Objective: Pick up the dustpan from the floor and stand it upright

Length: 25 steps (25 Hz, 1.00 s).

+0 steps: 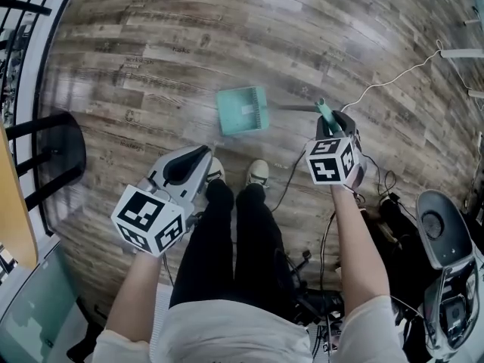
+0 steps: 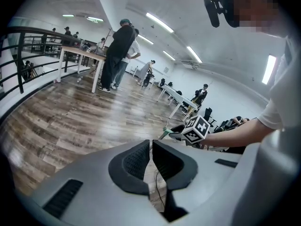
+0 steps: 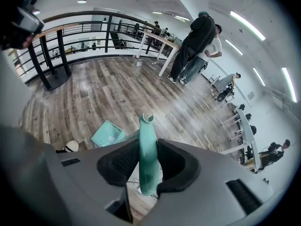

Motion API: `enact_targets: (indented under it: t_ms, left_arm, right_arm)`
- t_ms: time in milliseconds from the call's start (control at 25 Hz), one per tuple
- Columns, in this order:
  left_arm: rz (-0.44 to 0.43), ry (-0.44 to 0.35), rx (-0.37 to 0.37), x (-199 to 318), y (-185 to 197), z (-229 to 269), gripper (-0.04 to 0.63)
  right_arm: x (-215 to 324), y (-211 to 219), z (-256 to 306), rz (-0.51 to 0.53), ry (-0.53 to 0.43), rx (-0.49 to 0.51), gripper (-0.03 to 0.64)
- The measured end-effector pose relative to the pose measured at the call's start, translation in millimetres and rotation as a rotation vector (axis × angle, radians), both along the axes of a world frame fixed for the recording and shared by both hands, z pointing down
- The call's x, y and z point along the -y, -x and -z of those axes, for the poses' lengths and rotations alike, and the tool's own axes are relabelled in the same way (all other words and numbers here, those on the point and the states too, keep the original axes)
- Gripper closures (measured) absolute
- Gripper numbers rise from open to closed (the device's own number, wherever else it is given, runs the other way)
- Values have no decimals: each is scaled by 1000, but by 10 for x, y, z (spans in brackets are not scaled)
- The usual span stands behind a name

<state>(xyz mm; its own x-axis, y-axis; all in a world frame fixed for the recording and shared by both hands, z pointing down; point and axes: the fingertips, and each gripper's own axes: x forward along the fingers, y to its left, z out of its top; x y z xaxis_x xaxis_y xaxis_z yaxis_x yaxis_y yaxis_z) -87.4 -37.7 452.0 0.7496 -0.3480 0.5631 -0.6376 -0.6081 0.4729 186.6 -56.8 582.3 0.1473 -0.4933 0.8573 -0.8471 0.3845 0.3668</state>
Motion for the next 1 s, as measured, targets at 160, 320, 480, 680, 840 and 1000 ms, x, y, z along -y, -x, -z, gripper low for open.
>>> enact_targets:
  t_ms: [160,320,480,680,840,1000]
  left_arm:
    - [-1,3,-9,-70,22,44,569]
    - [4,1,-23,-112,48,97,569]
    - [9,10,-36,-145,91,133,569]
    - [3,16,-43,-244,98,138,569]
    - [1,12,-43,-286,70,180,569]
    - [-8,8,-45,-288,-9,225,569]
  right_arm:
    - [5,235,41,31,33,47,483]
    - [-25,407,51,45,77,100,479]
    - [-30,603,69,56,134,180,474]
    - [-82,709,102,-15,232,354,474]
    - [-164,709,55,-36,308,462,479]
    - [-213,649,69,-47,299,505,479]
